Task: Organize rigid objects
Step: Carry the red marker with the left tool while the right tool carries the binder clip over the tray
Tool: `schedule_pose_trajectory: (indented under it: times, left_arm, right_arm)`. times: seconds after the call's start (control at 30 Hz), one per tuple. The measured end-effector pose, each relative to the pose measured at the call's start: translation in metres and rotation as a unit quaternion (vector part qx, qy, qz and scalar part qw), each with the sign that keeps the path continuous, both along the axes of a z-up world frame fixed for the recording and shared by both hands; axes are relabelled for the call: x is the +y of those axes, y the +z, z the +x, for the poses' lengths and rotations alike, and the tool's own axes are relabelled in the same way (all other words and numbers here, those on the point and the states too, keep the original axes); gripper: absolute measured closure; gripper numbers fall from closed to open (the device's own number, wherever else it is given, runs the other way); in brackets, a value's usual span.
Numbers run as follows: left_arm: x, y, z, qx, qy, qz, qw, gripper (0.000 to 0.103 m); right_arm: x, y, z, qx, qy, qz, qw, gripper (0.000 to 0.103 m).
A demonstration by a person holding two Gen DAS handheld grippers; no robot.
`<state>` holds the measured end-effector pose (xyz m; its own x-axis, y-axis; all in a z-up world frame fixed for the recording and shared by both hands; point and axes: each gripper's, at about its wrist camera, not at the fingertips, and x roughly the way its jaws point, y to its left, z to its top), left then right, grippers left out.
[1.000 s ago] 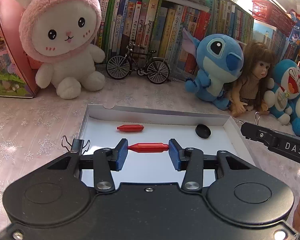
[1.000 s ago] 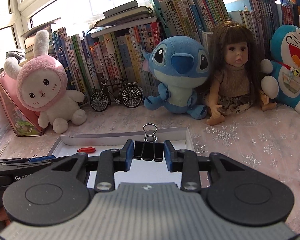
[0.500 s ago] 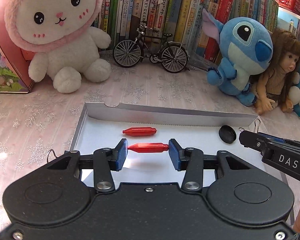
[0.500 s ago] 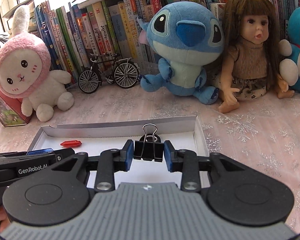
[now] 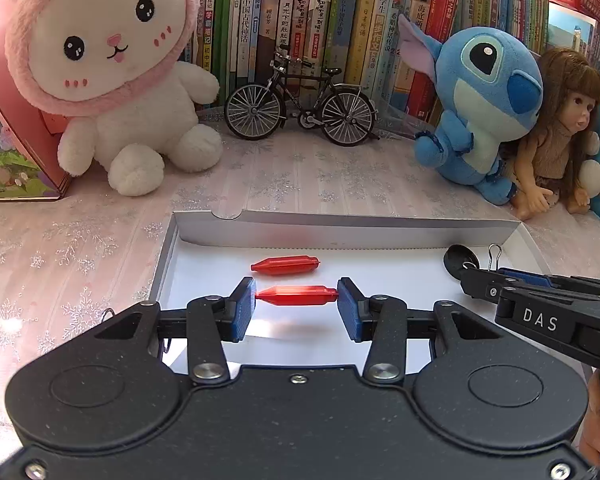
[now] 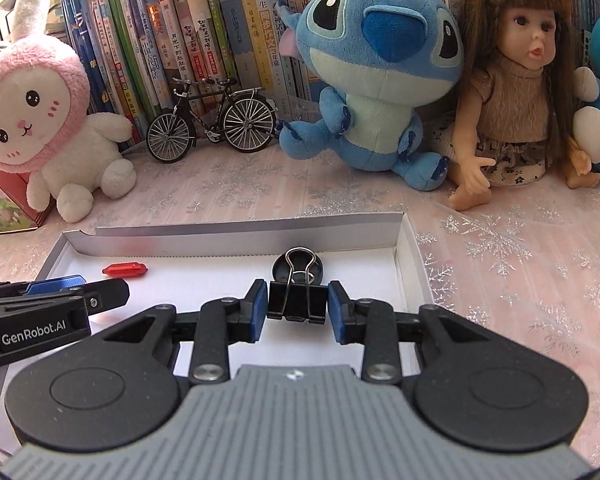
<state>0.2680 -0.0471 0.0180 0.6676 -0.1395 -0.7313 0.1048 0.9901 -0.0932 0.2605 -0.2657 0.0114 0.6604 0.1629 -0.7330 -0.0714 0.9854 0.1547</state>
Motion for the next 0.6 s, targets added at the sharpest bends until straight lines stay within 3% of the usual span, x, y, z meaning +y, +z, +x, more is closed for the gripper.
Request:
schedule_pose_trajectory:
  times: [0.33,0.6]
  left_arm:
    - [-0.01,-0.006,-0.004,-0.016,-0.009,0.036,0.9992,0.06]
    - [0.005,0.003,0.02,0.051,0.013,-0.034,0.9981,0.06]
  right_arm:
    - [0.002,-0.004,0.002,0.003,0.001,-0.006,1.0,0.066]
    - [0.002,-0.003,0.011,0.029,0.007,-0.007,1.0,0.067]
